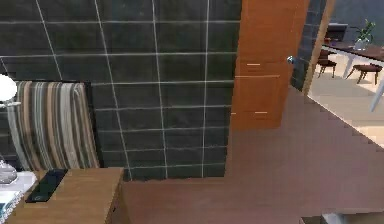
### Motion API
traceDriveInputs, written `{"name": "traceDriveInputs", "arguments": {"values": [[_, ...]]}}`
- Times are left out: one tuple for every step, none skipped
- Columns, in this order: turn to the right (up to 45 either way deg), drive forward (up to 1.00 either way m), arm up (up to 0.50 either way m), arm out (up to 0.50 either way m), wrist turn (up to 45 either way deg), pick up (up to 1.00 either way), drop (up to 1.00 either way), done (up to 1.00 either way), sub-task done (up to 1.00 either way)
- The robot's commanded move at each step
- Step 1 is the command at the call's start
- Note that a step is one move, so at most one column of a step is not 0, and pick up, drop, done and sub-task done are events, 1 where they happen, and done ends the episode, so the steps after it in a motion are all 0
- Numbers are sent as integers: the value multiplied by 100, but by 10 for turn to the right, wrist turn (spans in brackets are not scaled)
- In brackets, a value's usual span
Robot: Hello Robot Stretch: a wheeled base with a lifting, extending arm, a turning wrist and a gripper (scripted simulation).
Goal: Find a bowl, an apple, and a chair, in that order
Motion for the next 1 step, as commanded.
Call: {"name": "traceDriveInputs", "arguments": {"values": [[0,75,0,0,0,0,0,0,0]]}}
